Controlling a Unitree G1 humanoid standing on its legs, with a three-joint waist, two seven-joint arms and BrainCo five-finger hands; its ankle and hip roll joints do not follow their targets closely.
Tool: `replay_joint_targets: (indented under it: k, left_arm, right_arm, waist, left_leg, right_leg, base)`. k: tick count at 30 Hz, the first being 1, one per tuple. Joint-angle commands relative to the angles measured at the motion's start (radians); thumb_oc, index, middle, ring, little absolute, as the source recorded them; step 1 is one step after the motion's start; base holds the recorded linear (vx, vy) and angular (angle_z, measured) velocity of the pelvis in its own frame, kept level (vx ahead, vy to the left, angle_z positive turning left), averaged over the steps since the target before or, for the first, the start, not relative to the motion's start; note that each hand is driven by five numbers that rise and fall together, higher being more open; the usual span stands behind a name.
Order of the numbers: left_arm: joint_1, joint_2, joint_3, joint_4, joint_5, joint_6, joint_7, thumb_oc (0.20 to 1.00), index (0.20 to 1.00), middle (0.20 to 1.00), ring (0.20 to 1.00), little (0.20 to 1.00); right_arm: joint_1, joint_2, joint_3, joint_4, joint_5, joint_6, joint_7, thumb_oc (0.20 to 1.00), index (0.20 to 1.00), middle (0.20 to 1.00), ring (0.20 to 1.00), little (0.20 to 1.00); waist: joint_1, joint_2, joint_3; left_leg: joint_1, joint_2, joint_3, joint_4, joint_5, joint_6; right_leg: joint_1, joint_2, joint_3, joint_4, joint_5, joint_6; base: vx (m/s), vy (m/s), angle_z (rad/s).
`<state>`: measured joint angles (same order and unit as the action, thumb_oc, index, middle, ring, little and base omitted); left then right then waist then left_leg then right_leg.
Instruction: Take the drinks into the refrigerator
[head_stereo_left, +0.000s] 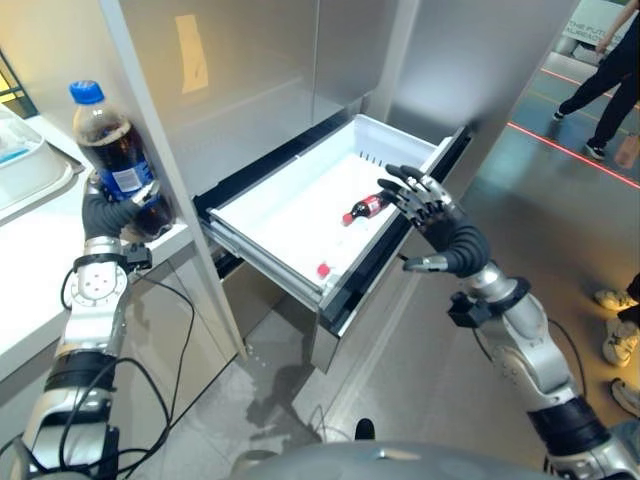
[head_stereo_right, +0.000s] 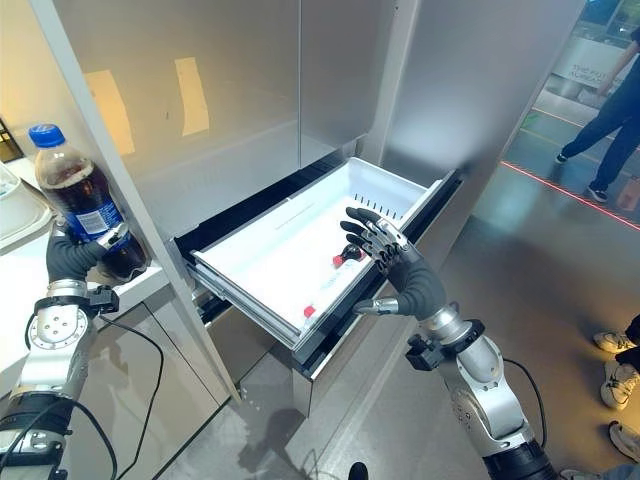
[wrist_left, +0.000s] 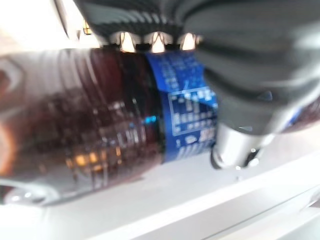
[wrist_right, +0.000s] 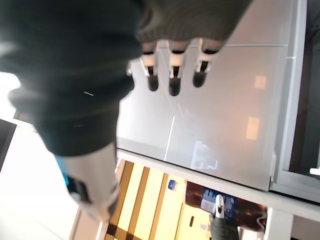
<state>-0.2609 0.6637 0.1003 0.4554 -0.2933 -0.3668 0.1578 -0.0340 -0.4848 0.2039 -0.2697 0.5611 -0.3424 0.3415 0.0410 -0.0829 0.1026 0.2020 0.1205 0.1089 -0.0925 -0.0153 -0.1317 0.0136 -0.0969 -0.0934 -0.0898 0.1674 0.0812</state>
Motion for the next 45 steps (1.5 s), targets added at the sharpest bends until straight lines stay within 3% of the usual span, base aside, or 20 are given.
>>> replay_joint_targets:
  k: [1,10,14,21,22,25,29,37,45]
  left_arm:
    - [-0.021,-0.060,-0.049,-0.005,0.033,-0.027,-0.049,0.200,0.200,0.200,0.200,0.200]
    - [0.159,-0.131,0.003,-0.428,-0.266,-0.061,-0.250,0.200,0.200,0.200,0.200,0.200]
    - [0.191,-0.131,-0.003,-0.524,-0.304,-0.055,-0.299,0.200,0.200,0.200,0.200,0.200]
    - [0.218,-0.072,-0.070,-0.701,-0.400,-0.031,-0.418,0.200,0.200,0.200,0.200,0.200]
    - [0.211,-0.039,-0.107,-0.752,-0.432,-0.021,-0.450,0.200,0.200,0.200,0.200,0.200]
    - [0.205,-0.019,-0.150,-0.784,-0.464,-0.008,-0.475,0.200,0.200,0.200,0.200,0.200]
    - [0.176,0.056,-0.238,-0.826,-0.493,0.022,-0.525,0.200,0.200,0.200,0.200,0.200]
    - [0.079,0.120,-0.336,-0.831,-0.436,0.007,-0.531,0.200,0.200,0.200,0.200,0.200]
    - [0.028,0.122,-0.435,-0.807,-0.426,0.041,-0.556,0.200,0.200,0.200,0.200,0.200]
  right_arm:
    - [-0.034,-0.005,-0.085,-0.066,-0.012,-0.052,-0.025,1.000,1.000,1.000,1.000,1.000]
    - [-0.151,-0.023,-0.194,0.160,-0.143,-0.056,-0.192,1.000,1.000,1.000,1.000,1.000]
    - [-0.197,-0.042,-0.188,0.236,-0.151,-0.046,-0.218,1.000,1.000,1.000,1.000,1.000]
    - [-0.370,-0.132,-0.041,0.357,0.025,0.009,-0.122,1.000,1.000,1.000,1.000,1.000]
    - [-0.451,-0.157,0.033,0.382,0.105,0.034,-0.089,1.000,1.000,1.000,1.000,1.000]
    - [-0.530,-0.163,0.105,0.413,0.183,0.051,-0.059,1.000,1.000,1.000,1.000,1.000]
    - [-0.643,-0.179,0.262,0.388,0.322,0.123,0.048,1.000,1.000,1.000,1.000,1.000]
    - [-0.787,-0.171,0.453,0.354,0.366,0.195,0.130,1.000,1.000,1.000,1.000,1.000]
    - [-0.816,-0.097,0.476,0.342,0.394,0.195,0.119,1.000,1.000,1.000,1.000,1.000]
  waist:
    - [-0.027,0.031,0.035]
    - [0.021,0.018,0.027]
    - [0.038,0.010,0.022]
    - [0.069,-0.007,0.015]
    - [0.078,-0.010,0.012]
    - [0.081,-0.011,0.012]
    - [0.078,-0.005,0.010]
    - [0.070,0.010,0.010]
    - [0.070,0.023,0.014]
  left_leg:
    - [-0.014,-0.067,-0.051,0.005,-0.058,0.096]
    - [-0.020,-0.070,-0.071,0.005,-0.057,0.100]
    - [-0.019,-0.069,-0.078,0.005,-0.056,0.100]
    - [-0.017,-0.067,-0.087,0.005,-0.050,0.097]
    - [-0.017,-0.067,-0.087,0.005,-0.047,0.095]
    - [-0.016,-0.067,-0.084,0.005,-0.045,0.094]
    - [-0.008,-0.066,-0.078,0.005,-0.043,0.094]
    - [0.001,-0.070,-0.072,0.005,-0.043,0.093]
    - [0.003,-0.073,-0.065,0.005,-0.043,0.097]
  right_leg:
    - [0.065,0.016,-0.051,0.137,-0.153,0.018]
    - [0.082,0.009,-0.069,0.124,-0.145,0.016]
    - [0.090,0.008,-0.076,0.121,-0.144,0.015]
    - [0.105,0.005,-0.085,0.114,-0.139,0.010]
    - [0.108,0.004,-0.088,0.110,-0.136,0.009]
    - [0.111,0.004,-0.088,0.106,-0.134,0.009]
    - [0.110,0.005,-0.082,0.112,-0.136,0.009]
    - [0.112,0.003,-0.075,0.114,-0.135,0.012]
    - [0.111,0.000,-0.066,0.116,-0.132,0.016]
  base:
    - [0.00,0.000,0.00]
    - [0.00,-0.001,0.00]
    - [0.00,0.000,0.00]
    - [-0.02,-0.019,0.08]
    - [-0.02,-0.007,0.09]
    - [-0.03,-0.008,0.03]
    - [-0.02,0.001,0.01]
    - [0.00,0.000,0.00]
    - [0.00,0.000,0.00]
